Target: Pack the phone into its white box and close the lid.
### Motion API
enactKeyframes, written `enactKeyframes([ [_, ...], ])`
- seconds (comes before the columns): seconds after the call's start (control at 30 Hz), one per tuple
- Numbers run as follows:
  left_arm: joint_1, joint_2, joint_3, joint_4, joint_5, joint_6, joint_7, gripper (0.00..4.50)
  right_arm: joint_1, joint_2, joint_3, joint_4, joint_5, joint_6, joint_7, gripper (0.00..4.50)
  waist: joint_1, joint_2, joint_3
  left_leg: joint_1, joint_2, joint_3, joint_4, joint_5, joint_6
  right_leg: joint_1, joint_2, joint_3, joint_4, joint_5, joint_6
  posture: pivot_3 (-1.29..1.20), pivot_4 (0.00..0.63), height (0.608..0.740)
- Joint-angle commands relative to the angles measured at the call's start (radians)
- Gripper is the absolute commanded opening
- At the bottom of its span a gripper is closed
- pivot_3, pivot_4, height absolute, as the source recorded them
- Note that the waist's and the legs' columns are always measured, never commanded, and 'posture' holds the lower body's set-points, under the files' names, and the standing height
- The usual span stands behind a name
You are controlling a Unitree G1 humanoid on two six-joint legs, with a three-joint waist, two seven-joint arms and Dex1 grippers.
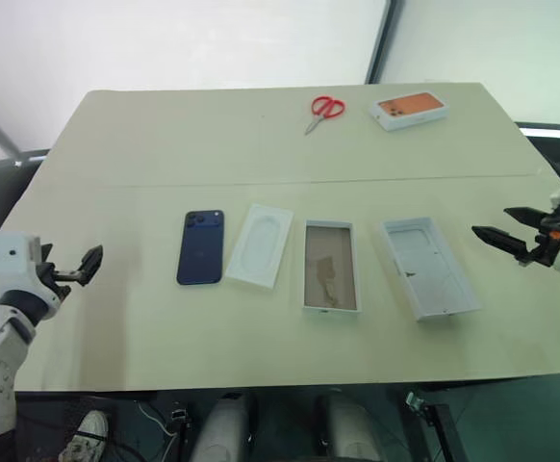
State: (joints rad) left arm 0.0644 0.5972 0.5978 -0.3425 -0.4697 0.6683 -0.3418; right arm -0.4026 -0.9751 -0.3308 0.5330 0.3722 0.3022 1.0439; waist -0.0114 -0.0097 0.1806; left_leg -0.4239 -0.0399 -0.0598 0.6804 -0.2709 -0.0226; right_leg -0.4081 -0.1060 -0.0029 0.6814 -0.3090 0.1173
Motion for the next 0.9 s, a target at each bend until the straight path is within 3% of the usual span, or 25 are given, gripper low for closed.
enactKeyframes([
  [0.03,-0.009,0.003,0.007,-0.05,-0.011,-0.004,0.005,4.42,-0.009,-0.018,-0.031,-0.04,0.013,-0.005,0.001,4.5,0.001,0.0,0.0,0.0,0.0,0.0,0.0,0.0,0.0,0.0,0.0,0.0,0.0,0.0,0.0,0.0,0.15,0.697],
  [0.53,-0.025,-0.031,-0.026,-0.096,-0.039,0.02,0.02,4.42,-0.027,0.058,0.012,-0.171,0.016,0.016,-0.037,4.5,0.001,0.0,0.0,0.0,0.0,0.0,0.0,0.0,0.0,0.0,0.0,0.0,0.0,0.0,0.0,0.0,0.15,0.697],
  [0.9,-0.23,-0.123,-0.258,-0.118,-0.105,0.125,0.048,4.42,0.015,0.186,0.069,-0.53,0.058,0.127,-0.13,4.5,0.007,0.0,0.0,-0.001,-0.001,0.0,0.001,0.002,-0.003,0.0,0.002,0.0,0.0,0.0,0.0,0.0,0.15,0.697],
])
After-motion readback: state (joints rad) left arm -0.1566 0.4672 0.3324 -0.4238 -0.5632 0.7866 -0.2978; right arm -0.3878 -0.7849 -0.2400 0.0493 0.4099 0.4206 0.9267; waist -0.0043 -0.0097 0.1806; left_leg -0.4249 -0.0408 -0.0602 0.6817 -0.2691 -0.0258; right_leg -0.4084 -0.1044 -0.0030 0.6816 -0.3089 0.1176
